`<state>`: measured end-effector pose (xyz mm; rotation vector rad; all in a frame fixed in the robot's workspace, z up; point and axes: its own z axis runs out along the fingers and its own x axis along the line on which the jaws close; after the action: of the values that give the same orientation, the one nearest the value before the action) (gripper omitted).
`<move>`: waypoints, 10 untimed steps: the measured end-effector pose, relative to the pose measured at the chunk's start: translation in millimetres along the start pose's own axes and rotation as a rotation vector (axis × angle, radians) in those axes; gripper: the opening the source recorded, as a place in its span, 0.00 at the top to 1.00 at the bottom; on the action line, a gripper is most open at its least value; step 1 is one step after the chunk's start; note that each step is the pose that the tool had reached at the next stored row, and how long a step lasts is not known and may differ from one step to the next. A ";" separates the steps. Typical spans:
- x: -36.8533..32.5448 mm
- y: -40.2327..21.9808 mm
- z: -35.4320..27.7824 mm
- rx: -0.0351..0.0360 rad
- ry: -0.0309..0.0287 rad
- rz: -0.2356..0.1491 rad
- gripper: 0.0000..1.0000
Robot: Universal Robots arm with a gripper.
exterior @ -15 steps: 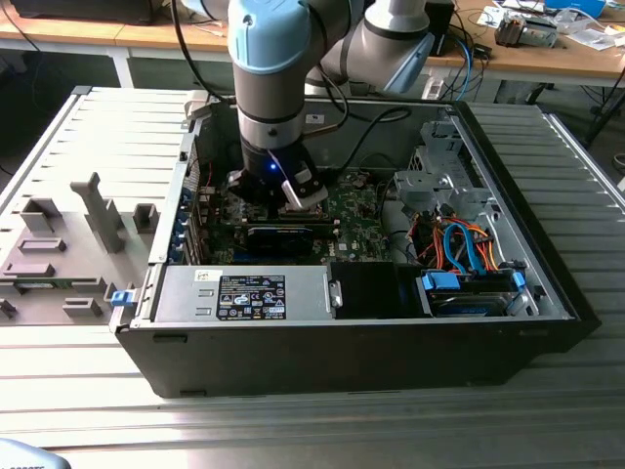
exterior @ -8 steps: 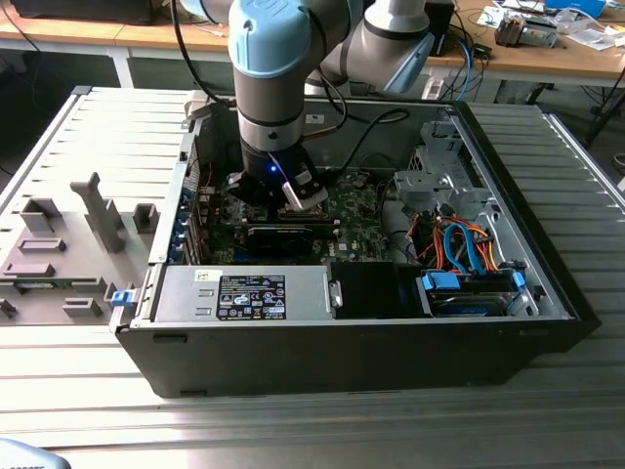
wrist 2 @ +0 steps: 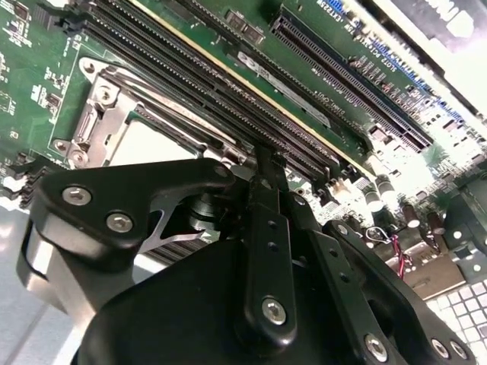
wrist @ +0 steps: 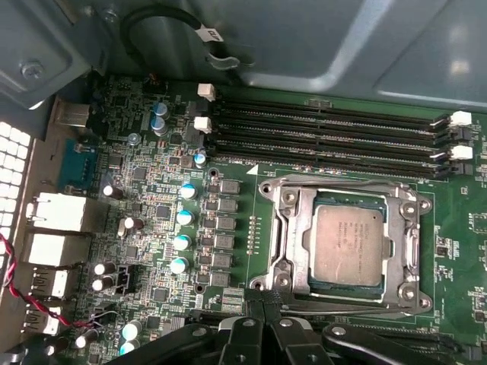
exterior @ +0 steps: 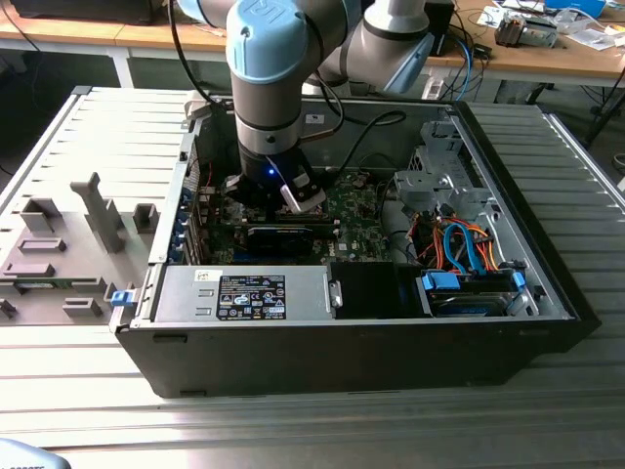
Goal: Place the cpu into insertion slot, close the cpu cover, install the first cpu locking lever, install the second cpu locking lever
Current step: 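Install the second cpu locking lever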
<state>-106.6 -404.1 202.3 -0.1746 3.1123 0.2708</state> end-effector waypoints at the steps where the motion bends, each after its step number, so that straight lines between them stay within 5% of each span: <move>1: 0.1 0.1 0.5 -0.0010 0.0001 -0.002 0.89; 7: 0.1 1.6 4.8 -0.0120 0.0009 -0.021 0.89; 10: 0.2 2.0 4.1 -0.0103 0.0033 -0.029 0.89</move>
<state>-107.0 -401.5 198.6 -0.2202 3.1094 0.2862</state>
